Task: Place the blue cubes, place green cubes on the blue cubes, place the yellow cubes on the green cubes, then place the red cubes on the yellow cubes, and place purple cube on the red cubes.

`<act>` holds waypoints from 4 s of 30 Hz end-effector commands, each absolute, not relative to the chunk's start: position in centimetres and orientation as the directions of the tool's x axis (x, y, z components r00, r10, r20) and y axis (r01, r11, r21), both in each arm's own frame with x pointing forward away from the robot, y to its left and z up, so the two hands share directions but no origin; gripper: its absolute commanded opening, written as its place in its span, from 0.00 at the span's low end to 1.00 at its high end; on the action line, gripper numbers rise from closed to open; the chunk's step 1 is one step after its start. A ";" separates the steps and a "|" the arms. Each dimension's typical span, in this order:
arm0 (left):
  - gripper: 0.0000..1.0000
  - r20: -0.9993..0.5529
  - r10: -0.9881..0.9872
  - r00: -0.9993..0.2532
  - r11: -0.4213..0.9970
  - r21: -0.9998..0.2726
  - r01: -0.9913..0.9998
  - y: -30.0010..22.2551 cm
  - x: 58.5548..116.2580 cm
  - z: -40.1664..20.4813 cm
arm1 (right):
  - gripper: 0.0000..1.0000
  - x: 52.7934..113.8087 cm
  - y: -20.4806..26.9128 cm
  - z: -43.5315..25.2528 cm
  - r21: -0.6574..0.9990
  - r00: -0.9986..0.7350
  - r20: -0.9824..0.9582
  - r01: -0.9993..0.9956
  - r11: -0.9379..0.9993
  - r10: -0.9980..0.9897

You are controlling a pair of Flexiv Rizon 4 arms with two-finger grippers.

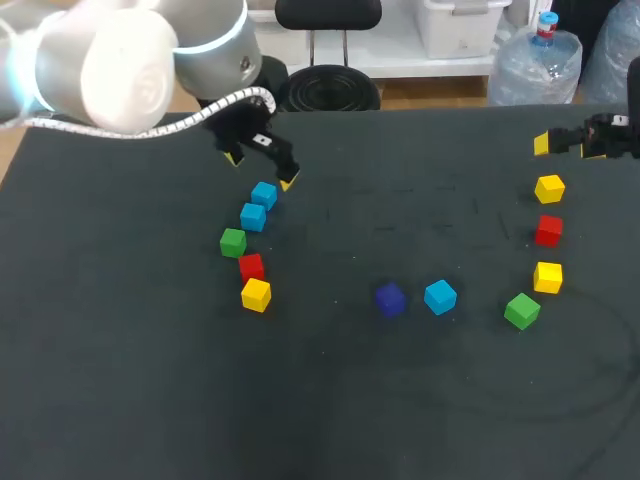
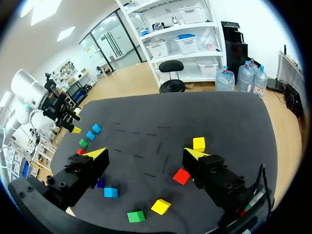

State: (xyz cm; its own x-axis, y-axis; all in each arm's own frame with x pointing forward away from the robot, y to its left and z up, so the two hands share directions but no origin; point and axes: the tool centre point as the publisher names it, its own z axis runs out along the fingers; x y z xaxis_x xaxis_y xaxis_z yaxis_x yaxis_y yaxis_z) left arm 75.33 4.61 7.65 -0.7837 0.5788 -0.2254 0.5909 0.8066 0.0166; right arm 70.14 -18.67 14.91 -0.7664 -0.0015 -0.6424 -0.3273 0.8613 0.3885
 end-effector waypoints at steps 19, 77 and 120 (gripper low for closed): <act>1.00 -0.124 0.539 -0.833 0.842 0.055 0.537 3.5 78.9 3.5 | 1.00 70.0 -18.6 15.0 0.384 -0.766 -0.643 -0.323 0.865 0.000; 0.46 -0.076 0.519 -0.851 0.854 0.067 0.515 4.8 79.9 -0.3 | 1.00 70.0 -18.6 15.0 0.384 -0.766 -0.643 -0.323 0.865 0.000; 0.00 -0.227 0.944 -0.238 0.249 0.020 0.968 1.7 72.1 4.1 | 1.00 70.0 -18.6 15.0 0.384 -0.766 -0.643 -0.323 0.865 0.000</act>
State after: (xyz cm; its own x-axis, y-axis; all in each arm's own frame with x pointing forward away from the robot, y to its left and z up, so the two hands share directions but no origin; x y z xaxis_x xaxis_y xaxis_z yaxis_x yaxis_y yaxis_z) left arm 72.96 1.63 4.01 -0.2870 0.9411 -0.1790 0.9562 0.2928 0.0064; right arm 70.14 -18.67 14.91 -0.7663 -0.0015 -0.6424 -0.3274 0.8613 0.3885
